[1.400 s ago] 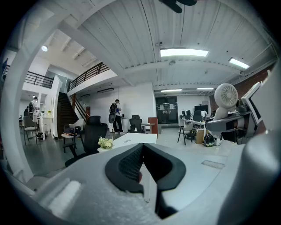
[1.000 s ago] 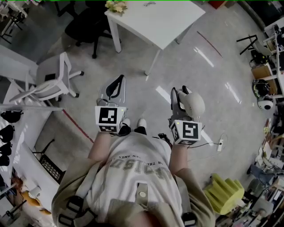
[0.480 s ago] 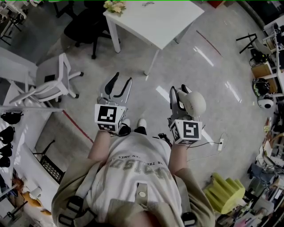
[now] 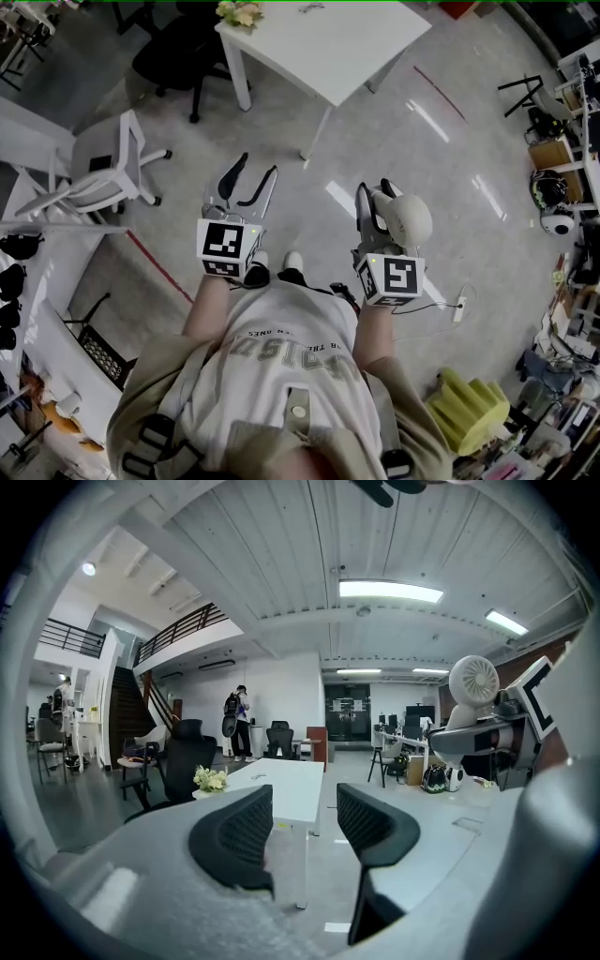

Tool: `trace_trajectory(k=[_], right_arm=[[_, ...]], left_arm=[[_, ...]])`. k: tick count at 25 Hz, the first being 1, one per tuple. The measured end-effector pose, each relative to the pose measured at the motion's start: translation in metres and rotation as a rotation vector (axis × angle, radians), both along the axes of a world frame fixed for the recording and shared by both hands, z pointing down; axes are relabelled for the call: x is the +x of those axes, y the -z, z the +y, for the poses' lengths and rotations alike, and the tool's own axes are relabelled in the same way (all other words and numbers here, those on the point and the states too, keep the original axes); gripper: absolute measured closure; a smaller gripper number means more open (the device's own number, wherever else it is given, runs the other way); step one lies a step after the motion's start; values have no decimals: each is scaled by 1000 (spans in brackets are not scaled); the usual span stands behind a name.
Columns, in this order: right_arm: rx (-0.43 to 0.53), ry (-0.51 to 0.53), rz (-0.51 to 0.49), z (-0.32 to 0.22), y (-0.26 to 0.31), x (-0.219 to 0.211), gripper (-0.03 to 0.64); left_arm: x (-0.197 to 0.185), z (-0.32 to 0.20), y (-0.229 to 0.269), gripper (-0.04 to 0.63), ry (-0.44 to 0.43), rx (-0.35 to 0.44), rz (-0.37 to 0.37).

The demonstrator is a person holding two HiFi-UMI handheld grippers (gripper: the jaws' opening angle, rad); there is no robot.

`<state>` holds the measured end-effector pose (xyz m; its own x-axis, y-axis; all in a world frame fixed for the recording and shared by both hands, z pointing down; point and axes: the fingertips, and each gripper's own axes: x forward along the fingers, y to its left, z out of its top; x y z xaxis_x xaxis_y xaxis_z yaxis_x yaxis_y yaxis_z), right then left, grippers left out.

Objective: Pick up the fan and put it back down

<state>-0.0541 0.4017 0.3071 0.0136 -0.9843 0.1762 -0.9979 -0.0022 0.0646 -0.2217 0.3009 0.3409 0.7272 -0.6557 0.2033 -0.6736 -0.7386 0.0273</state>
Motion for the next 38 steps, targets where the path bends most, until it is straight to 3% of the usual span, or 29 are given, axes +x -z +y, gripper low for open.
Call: trace_trajectory(k=[23,38], right_arm=[[-13,79,-49,-56,-22,77,462],[-11,49,-45,-159,-22,100,462]], left_arm=[[69,-40,-22,373,54,-10,-50],[104,-162,-21,373,-17,-13,-41]])
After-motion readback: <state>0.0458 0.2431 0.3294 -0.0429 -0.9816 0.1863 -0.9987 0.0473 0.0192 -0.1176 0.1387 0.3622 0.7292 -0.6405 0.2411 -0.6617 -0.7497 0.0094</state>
